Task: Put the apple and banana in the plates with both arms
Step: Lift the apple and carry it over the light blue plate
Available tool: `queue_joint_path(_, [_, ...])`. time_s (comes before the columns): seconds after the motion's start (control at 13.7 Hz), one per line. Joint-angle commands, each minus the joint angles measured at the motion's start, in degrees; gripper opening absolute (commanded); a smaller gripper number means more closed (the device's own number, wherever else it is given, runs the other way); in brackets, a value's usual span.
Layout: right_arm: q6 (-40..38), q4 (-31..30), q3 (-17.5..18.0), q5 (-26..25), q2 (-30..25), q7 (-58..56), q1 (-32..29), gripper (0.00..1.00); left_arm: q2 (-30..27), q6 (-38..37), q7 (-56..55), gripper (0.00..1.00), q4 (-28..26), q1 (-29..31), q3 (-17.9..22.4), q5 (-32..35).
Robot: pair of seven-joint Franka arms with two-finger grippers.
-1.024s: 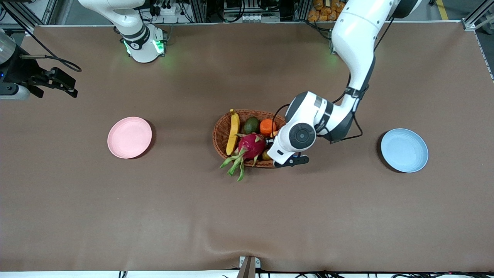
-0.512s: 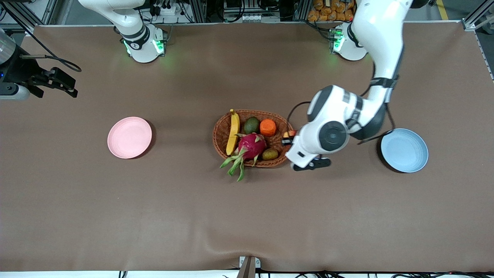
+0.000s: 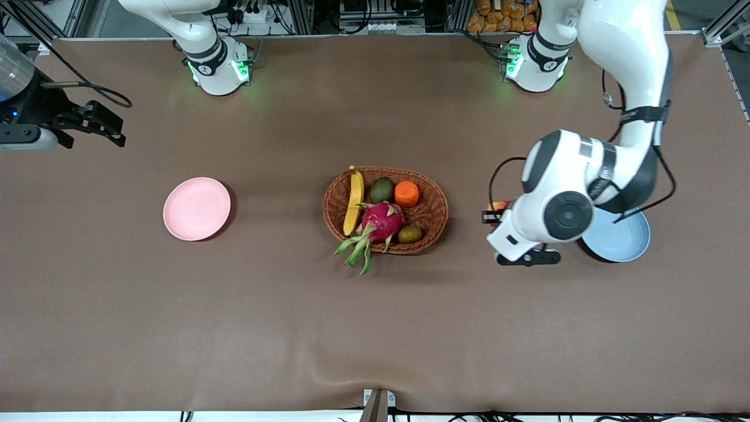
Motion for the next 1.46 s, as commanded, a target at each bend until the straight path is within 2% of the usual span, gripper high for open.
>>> queue_joint_path(0.0, [-0.7, 0.5, -0.1, 0.3, -0.1, 0.3, 0.3, 1.0, -2.8, -0.5, 10.7, 0.13, -3.4, 6.6, -0.6, 2.0])
queue_joint_path(0.15, [-1.4, 0.5, -0.1, 0.3, -0.1, 0.3, 0.2, 1.0, -3.2, -0.1, 17.7, 0.13, -4.8, 10.6, -0.5, 2.4])
queue_joint_path(0.44, [-1.4, 0.5, -0.1, 0.3, -0.1, 0.4, 0.3, 1.0, -4.6, 5.7, 30.4, 0.12, -11.8, 19.6, -0.6, 5.0])
queue_joint_path(0.59, [-1.3, 0.5, -0.1, 0.3, -0.1, 0.4, 0.3, 1.0, -4.7, 7.3, 35.3, 0.12, -13.7, 23.4, -0.7, 7.0])
queue_joint_path(0.73, [-1.2, 0.5, -0.1, 0.5, -0.1, 0.4, 0.3, 1.0, -4.6, 11.8, 38.2, 0.12, -16.7, 25.9, -0.7, 7.9])
queue_joint_path(0.88, [-1.4, 0.5, -0.1, 2.0, 0.0, 0.3, 0.3, 1.0, -3.8, 19.3, 41.3, 0.12, -20.2, 29.3, -0.8, 9.5])
queue_joint_path(1.02, [-1.6, 0.8, -0.1, 2.1, 2.8, -0.2, 0.5, 1.0, -2.8, 23.2, 42.6, 0.12, -22.6, 29.9, -0.9, 9.4])
queue_joint_path(1.24, [-1.5, 0.7, 0.0, 3.2, 6.0, 0.0, 6.7, 1.0, -2.8, 23.9, 42.6, 0.13, -24.7, 30.1, -0.9, 8.9])
queue_joint_path(1.39, [0.8, 0.8, -0.1, 3.9, 9.6, 1.3, 12.7, 1.0, -1.6, 24.7, 42.6, 0.19, -24.9, 30.9, -1.0, 8.7])
